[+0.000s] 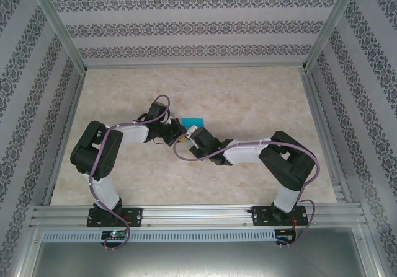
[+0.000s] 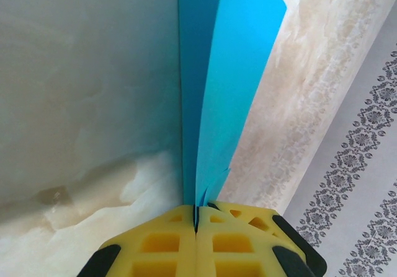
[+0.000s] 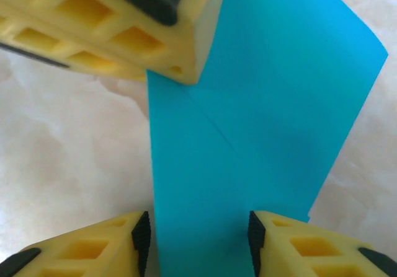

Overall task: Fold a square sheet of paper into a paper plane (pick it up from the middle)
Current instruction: Fold the wing for the fifth time at the center of the table.

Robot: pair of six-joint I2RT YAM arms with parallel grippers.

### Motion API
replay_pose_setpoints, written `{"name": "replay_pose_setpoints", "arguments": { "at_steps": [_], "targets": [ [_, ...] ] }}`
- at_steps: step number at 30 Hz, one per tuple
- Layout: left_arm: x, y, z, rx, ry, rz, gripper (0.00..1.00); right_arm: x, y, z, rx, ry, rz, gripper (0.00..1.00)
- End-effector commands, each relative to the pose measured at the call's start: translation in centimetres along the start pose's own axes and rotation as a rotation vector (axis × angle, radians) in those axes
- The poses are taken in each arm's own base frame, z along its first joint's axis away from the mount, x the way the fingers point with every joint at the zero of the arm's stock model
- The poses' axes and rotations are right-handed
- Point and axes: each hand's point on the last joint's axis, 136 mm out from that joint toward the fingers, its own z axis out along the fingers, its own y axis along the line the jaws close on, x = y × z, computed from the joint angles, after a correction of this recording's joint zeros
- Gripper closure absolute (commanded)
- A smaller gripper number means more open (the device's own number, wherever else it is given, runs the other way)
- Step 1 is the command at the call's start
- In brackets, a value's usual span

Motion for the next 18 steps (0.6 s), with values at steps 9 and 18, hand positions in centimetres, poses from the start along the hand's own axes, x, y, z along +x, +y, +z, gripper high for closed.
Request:
{"name": "replay_pose_setpoints", "arguments": {
  "at_steps": [9,18],
  "targets": [
    [0.3,-1.5,-1.5,0.017,-0.004,-0.004,0.93,-1.5,-0.2,0.4,0.027,-0.045,-0.006,0.81],
    [-2.5,-1.2,-7.3,-0.015,-0.166,0.025,0.59,-2.1,1.0,-0.4,-0.201,-0.056,0.152,0.91]
  ]
}}
